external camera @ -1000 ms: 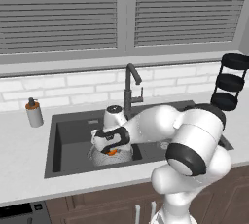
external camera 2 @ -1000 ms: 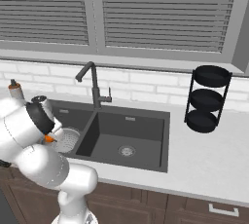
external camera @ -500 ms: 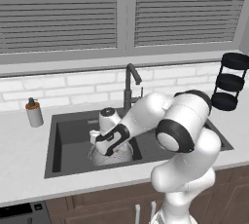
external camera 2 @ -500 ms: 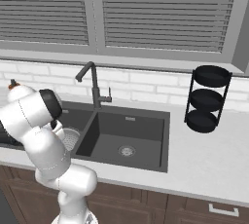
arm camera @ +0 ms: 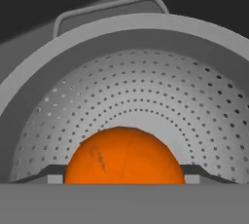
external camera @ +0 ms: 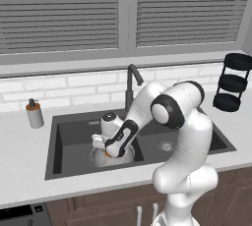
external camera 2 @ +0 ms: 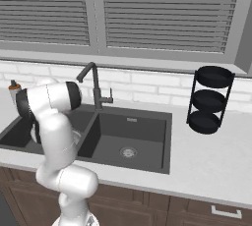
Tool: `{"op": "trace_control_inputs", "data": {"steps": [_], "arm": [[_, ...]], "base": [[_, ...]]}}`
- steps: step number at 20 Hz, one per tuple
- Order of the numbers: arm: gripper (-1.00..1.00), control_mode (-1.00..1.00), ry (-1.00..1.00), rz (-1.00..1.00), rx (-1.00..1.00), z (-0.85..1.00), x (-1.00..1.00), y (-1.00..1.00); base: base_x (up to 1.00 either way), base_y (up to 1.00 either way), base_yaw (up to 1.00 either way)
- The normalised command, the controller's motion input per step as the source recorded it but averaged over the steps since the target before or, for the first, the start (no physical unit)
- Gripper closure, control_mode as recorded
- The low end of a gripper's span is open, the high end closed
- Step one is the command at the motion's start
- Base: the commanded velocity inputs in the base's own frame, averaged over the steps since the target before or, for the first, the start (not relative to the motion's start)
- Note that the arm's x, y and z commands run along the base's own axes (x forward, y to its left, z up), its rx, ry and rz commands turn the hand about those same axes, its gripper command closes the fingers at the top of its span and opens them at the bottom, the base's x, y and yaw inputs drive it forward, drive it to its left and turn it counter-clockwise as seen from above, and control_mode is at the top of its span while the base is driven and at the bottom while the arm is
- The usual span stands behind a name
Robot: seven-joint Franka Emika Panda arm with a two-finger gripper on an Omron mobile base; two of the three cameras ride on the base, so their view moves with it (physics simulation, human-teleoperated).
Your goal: Put the colander in the sink, put the orange in the colander, and turn on the sink faucet and pour water over the colander.
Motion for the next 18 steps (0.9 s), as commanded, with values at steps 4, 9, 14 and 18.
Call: {"op": "trace_control_inputs", "data": {"steps": [4,9,14,18], "arm": [[1.0,-1.0,0.0,0.0,-0.01,-0.38,0.3,0.0],[1.0,-1.0,-0.01,0.0,-0.01,-0.15,0.36,0.0],[1.0,-1.0,-0.03,-0.02,-0.02,-0.11,0.3,0.0],[1.0,-1.0,0.0,-0.01,0.0,0.0,0.03,0.0]], "base": [[0.0,0.0,0.0],[0.0,0.0,0.0],[0.0,0.0,0.0],[0.0,0.0,0.0]]}}
